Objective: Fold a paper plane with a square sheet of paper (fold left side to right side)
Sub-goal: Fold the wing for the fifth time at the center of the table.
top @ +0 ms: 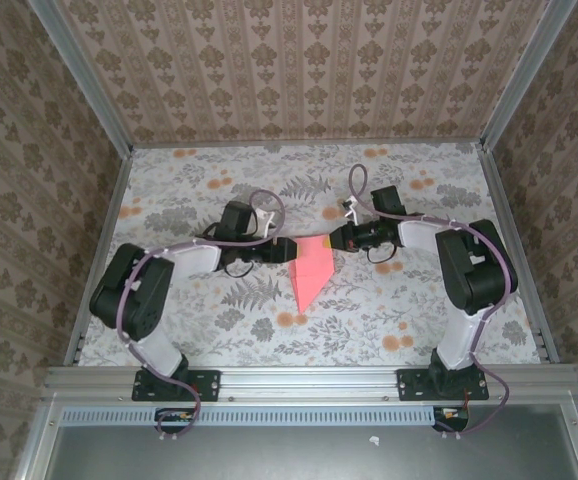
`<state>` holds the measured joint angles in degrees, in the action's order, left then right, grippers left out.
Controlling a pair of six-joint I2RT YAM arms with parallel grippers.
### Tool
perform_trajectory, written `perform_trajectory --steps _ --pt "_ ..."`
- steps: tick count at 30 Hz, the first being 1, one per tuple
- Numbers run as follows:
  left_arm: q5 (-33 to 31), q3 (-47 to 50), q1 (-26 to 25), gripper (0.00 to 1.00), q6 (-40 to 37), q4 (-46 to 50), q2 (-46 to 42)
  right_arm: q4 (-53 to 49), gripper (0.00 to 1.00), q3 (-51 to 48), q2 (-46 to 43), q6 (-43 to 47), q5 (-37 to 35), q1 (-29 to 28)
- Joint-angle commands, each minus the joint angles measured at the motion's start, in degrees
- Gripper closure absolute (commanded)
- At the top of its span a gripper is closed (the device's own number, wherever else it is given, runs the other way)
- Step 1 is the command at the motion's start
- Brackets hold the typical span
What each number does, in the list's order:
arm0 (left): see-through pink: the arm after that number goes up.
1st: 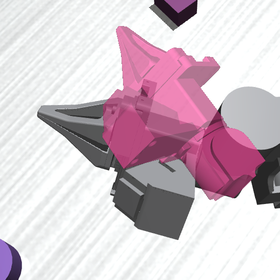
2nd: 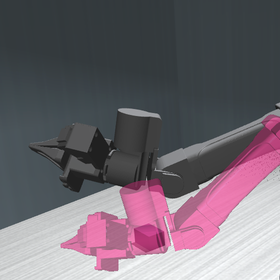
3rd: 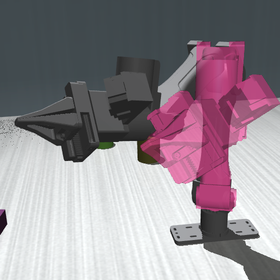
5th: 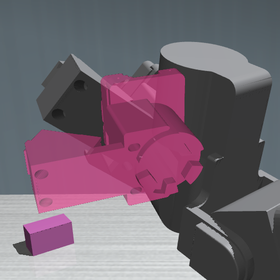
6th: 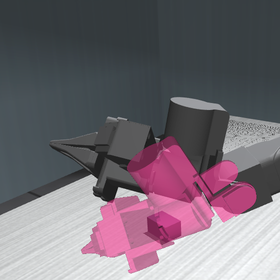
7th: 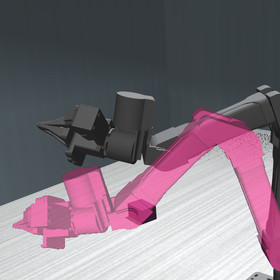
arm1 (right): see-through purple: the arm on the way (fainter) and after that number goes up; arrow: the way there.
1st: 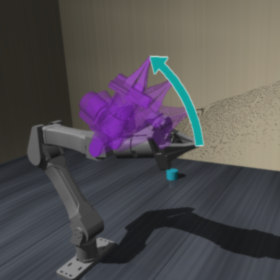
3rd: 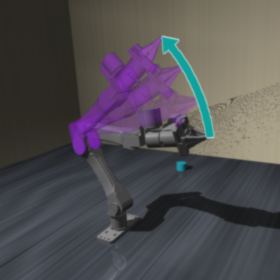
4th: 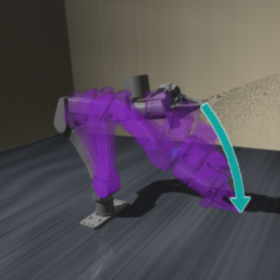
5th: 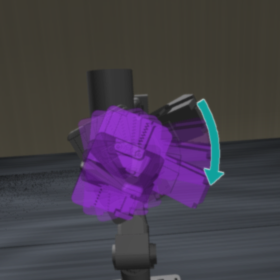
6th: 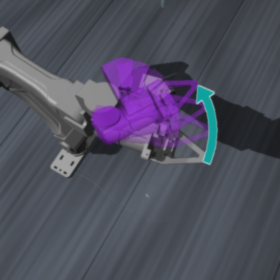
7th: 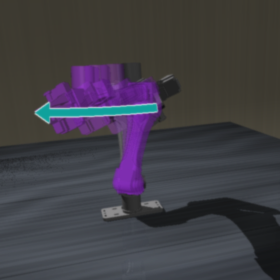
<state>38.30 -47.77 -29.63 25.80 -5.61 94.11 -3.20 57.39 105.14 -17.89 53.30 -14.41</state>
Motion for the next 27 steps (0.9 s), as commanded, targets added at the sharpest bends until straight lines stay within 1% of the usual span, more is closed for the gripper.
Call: perform_trajectory --steps 1,3,4,8,11,14,17,19,20,24,27 --pt "-10.5 -3.5 -1.7 0.36 -9.3 13.0 -9.2 -8.8 1.00 1.6 -2.5 -3.9 -6.9 -1.7" --pt "-18.0 -4.7 -5.6 0.34 -13.3 20.4 -13.4 -9.7 1.00 1.6 -3.5 -7.1 -8.1 -2.3" --pt "-20.6 -5.1 -7.6 0.33 -14.4 23.1 -14.9 -10.7 1.00 1.8 -4.0 -8.4 -9.3 -2.4" --pt "-31.1 -5.5 -18.7 0.30 -14.5 30.0 -18.9 -16.9 1.00 4.9 -3.9 -12.1 -11.8 -2.9" --pt "-37.2 -6.9 -26.9 0.29 -11.5 32.1 -17.5 -18.8 1.00 6.6 -3.6 -14.1 -12.6 -3.8" --pt "-41.9 -9.6 -32.7 0.27 -9.0 32.6 -13.3 -19.1 1.00 7.9 -2.5 -15.7 -12.8 -4.4" --pt "-45.9 -12.2 -35.9 0.26 -7.0 33.5 -8.6 -18.9 1.00 8.4 -1.7 -16.8 -13.4 -4.9" --pt "-47.4 -13.7 -36.9 0.25 -6.3 33.7 -5.8 -18.6 1.00 8.7 -1.2 -17.5 -13.4 -5.2" --pt "-49.2 -14.7 -37.5 0.25 -5.7 34.1 -4.4 -18.6 1.00 8.9 -1.0 -17.5 -13.5 -5.4" --pt "-54.5 -19.2 -38.5 0.25 -3.9 37.5 2.0 -18.5 1.00 9.0 -0.7 -17.7 -13.6 -6.1" --pt "-57.3 -21.6 -38.8 0.26 -3.1 40.4 5.7 -18.3 1.00 9.1 -0.4 -17.8 -13.7 -6.2"
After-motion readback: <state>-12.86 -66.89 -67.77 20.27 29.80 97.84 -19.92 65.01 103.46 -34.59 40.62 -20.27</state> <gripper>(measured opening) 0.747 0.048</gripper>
